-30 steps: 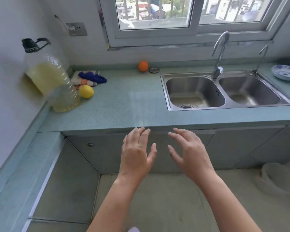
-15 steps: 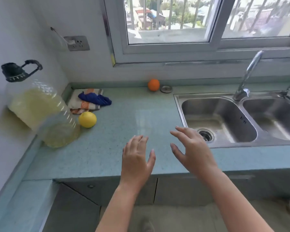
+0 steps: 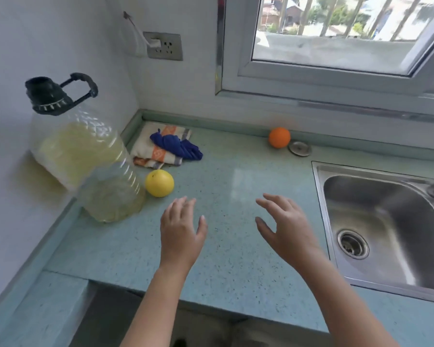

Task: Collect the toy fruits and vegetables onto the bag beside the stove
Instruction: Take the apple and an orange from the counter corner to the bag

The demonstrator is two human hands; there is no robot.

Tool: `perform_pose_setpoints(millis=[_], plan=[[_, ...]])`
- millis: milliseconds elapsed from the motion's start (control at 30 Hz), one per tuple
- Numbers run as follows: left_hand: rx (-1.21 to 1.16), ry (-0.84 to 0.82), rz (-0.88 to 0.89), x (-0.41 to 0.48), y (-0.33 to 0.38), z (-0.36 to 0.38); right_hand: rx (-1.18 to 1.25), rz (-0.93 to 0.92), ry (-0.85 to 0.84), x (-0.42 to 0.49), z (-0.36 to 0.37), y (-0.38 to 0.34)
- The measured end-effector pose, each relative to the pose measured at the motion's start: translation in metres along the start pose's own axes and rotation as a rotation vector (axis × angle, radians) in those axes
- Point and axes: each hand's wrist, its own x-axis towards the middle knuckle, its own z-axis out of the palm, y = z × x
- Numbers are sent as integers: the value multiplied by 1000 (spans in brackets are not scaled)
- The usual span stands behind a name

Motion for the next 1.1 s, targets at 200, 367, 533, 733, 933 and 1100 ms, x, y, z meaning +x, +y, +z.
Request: perform_pose_setpoints(millis=[200, 367, 533, 733, 933, 1100], plan=[[122, -12, -98, 44, -36, 21, 16, -36, -42, 57, 18, 14], [186, -68, -216, 81, -66, 42, 35, -38, -73, 100, 31, 36], [258, -83, -296, 107, -77, 59, 37, -35, -93, 135, 42, 64], [358, -156, -338, 125, -92, 80, 66, -25, -108, 170, 53, 91], [420, -96, -395, 137, -109, 88, 92, -41, -138, 195, 73, 111], [309, -33, -436, 147, -99, 93, 104, -3, -159, 203, 86, 132]])
